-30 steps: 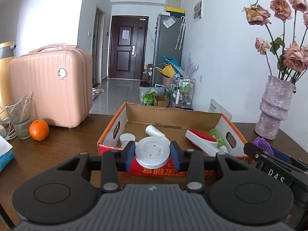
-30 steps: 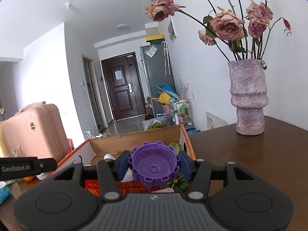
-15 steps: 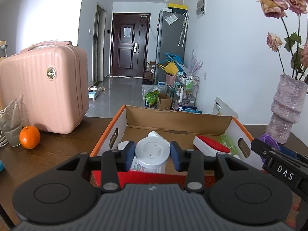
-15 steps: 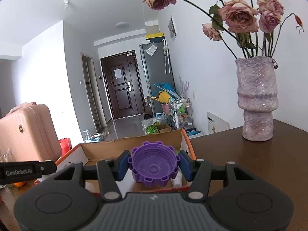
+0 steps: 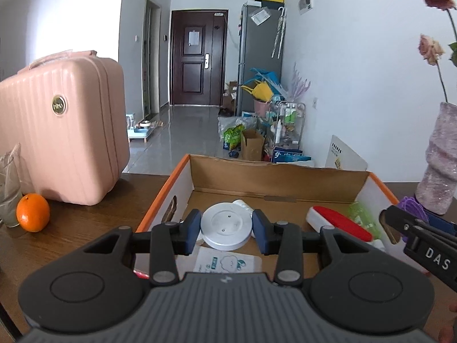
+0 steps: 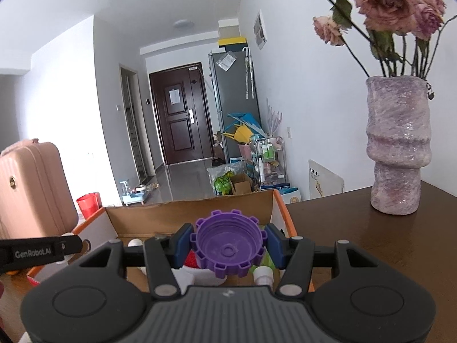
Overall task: Organize rigid objects
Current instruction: 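Lower both grippers into the box and open them to release lid and cap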
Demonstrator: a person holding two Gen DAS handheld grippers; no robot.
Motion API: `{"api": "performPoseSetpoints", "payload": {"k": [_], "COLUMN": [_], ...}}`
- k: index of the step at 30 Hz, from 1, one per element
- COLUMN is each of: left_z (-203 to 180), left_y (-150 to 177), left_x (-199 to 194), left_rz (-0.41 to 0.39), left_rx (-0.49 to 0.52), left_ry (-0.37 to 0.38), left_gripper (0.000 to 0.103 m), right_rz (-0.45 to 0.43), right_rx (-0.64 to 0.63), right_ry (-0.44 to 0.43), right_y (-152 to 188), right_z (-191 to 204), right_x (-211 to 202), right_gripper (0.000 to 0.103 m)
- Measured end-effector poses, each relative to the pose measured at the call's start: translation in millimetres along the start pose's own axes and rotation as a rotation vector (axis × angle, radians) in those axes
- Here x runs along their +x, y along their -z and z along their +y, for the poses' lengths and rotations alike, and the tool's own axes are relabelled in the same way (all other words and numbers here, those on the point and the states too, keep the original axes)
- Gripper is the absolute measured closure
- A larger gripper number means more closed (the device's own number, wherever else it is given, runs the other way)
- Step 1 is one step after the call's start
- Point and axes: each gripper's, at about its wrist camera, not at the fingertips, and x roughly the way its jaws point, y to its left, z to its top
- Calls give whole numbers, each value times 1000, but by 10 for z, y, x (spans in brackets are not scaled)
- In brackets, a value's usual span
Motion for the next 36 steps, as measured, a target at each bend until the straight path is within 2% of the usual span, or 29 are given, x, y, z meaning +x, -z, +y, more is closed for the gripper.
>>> {"api": "performPoseSetpoints", "payload": {"k": [13, 21, 23, 24, 26, 28, 31, 36], "left_z": [-50, -1, 4, 8, 19, 42, 56, 56], "left_y": [-8, 34, 39, 38, 29, 11, -5, -8], "left_x": [280, 385, 378, 367, 318, 270, 198, 179], "left_rz": [45, 78, 72, 69, 44, 23, -11, -13], "left_rx": [55, 46, 44, 39, 34, 23, 15, 18], "left_ry": [-15, -20, -21, -20, -28, -37, -45, -49], "left_gripper": [63, 62, 52, 41, 29, 8, 2, 0], "right_rz": [66, 80, 77, 74, 64, 51, 33, 26], "right_rx": [-18, -32, -30, -27, -24, -18, -10, -10], "right_ry": [4, 7, 5, 5, 10, 13, 14, 17], "right_y": [-8, 6, 5, 4, 0, -2, 4, -2], "right_z": [52, 57, 54, 46, 33, 17, 14, 17], "right_x": [230, 250, 234, 225, 206, 179, 141, 124], "right_gripper": [49, 48, 45, 40, 31, 15, 4, 3]}}
